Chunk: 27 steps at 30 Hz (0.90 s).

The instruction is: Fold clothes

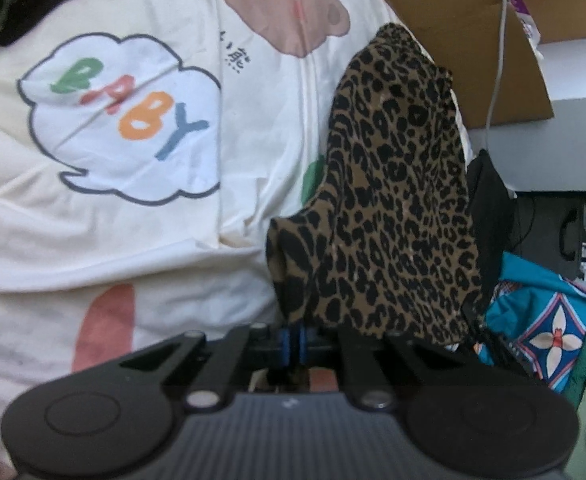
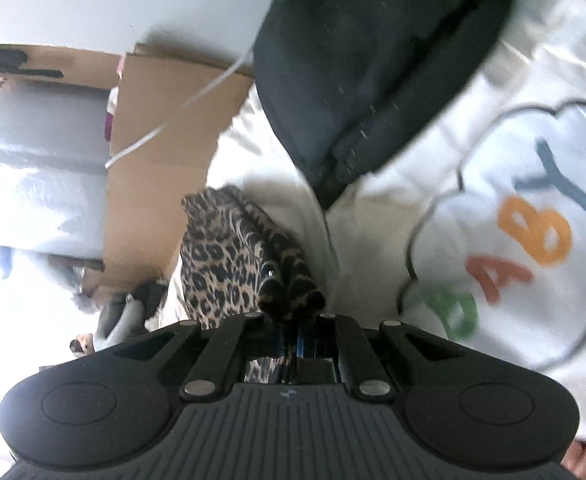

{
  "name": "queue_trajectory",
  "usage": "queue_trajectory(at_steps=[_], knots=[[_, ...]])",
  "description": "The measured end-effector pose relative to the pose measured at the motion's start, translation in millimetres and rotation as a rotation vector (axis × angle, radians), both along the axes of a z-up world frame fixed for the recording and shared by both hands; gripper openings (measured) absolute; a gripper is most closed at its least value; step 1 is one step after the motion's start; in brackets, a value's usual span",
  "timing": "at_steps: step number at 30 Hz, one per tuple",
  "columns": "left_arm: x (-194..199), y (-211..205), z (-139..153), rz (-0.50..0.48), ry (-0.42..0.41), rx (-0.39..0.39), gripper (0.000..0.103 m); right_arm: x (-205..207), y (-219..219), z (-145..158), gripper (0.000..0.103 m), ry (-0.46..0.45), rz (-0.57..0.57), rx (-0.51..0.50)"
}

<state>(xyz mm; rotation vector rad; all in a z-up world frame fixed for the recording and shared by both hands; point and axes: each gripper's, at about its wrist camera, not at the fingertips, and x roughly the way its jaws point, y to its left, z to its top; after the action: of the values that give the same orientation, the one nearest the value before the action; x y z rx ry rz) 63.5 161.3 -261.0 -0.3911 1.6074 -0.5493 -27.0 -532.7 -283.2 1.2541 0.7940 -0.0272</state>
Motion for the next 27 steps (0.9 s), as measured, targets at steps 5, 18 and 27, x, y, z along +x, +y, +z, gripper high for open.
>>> queue_trajectory(at_steps=[5, 18, 27], knots=[[-8, 0, -7, -0.026, 0.003, 0.039, 0.004, -14, 14, 9, 0.003, -0.002, 0.116, -0.064], [-3, -9, -2, -0.049, 0.028, 0.112, 0.005, -28, 41, 33, 0.004, 0.033, 0.403, -0.176], [8, -25, -15, -0.061, 0.047, 0.154, 0.005, -51, 51, 22, 0.003, 0.099, 0.469, -0.137]])
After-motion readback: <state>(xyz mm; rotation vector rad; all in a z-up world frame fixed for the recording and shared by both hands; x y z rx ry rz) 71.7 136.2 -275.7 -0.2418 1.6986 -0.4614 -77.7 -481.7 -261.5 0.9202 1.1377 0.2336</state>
